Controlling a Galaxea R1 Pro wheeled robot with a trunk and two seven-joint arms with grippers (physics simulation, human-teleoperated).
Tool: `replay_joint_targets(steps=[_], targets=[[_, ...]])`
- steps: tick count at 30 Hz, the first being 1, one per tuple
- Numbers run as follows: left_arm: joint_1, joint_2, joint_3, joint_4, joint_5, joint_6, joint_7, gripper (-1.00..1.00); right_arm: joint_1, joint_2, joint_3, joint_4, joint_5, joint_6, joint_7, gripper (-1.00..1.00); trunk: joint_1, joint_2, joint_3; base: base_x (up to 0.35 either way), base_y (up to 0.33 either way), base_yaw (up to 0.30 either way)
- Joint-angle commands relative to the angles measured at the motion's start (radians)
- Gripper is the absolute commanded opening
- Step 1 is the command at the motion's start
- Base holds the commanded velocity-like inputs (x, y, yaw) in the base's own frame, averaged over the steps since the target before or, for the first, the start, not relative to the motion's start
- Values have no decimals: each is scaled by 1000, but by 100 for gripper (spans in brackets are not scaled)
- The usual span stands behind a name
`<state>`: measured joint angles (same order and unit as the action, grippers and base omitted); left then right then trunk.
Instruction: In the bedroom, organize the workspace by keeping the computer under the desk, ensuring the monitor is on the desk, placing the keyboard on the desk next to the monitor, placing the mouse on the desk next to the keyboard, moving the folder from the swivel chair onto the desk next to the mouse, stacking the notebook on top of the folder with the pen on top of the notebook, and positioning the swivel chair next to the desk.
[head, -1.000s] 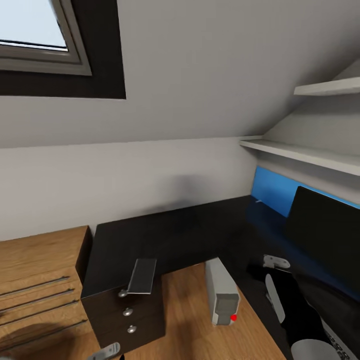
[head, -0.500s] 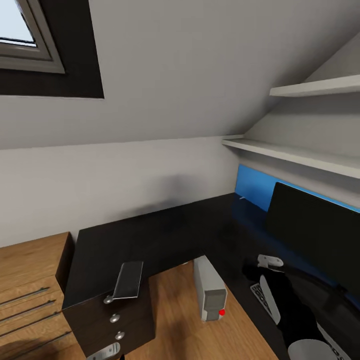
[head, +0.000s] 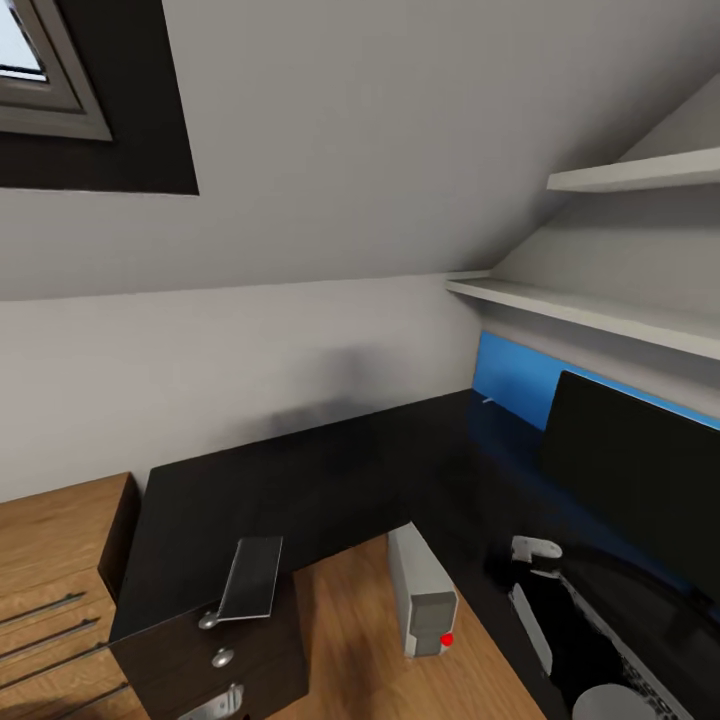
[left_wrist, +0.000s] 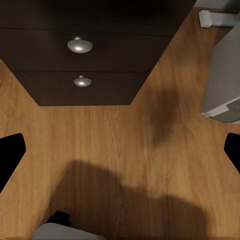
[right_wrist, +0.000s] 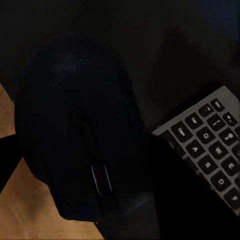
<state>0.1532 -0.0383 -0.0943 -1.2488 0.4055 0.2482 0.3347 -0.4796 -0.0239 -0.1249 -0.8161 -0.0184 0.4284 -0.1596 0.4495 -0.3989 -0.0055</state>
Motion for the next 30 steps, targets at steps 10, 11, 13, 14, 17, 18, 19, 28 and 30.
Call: replay_joint_targets(steps=[10, 11, 13, 14, 17, 18, 19, 28, 30], targets=[[0, 0, -2, 10, 9, 2, 7, 100, -49, -16, -3, 203, 85, -194, -6, -100, 1, -1, -1, 105, -38, 0], [0, 0, -2, 11, 9, 2, 7, 100, -49, -17, -4, 204, 86, -200, -6, -100, 1, -1, -1, 90, -15, 0], [0, 0, -2, 11, 9, 2, 7, 100, -50, -20, -5, 205, 85, -203, -6, -100, 1, -1, -1, 159, -10, 0], [0, 0, -2, 11, 9, 2, 7, 100, -50, -22, -5, 206, 85, -204, -6, -100, 1, -1, -1, 238, -5, 0], [0, -1, -2, 12, 9, 2, 7, 100, -51, -29, -6, 213, 83, -206, -6, -100, 1, -1, -1, 161, -2, 0], [0, -1, -3, 12, 9, 2, 7, 100, -51, -31, -6, 217, 83, -207, -6, -100, 1, -1, -1, 79, -1, 0], [0, -1, -3, 12, 9, 2, 6, 100, -55, -35, -7, 230, 81, -211, -5, -100, 1, -1, -1, 50, -1, 0], [0, -1, -7, 32, 9, 2, 2, 100, -157, -73, -7, 448, 78, -325, 9, -100, 1, -1, -1, 139, 0, 0], [0, -1, -7, 36, 9, 2, 2, 100, -163, -74, -7, 459, 78, -330, 10, -100, 1, -1, -1, 76, 0, 0]])
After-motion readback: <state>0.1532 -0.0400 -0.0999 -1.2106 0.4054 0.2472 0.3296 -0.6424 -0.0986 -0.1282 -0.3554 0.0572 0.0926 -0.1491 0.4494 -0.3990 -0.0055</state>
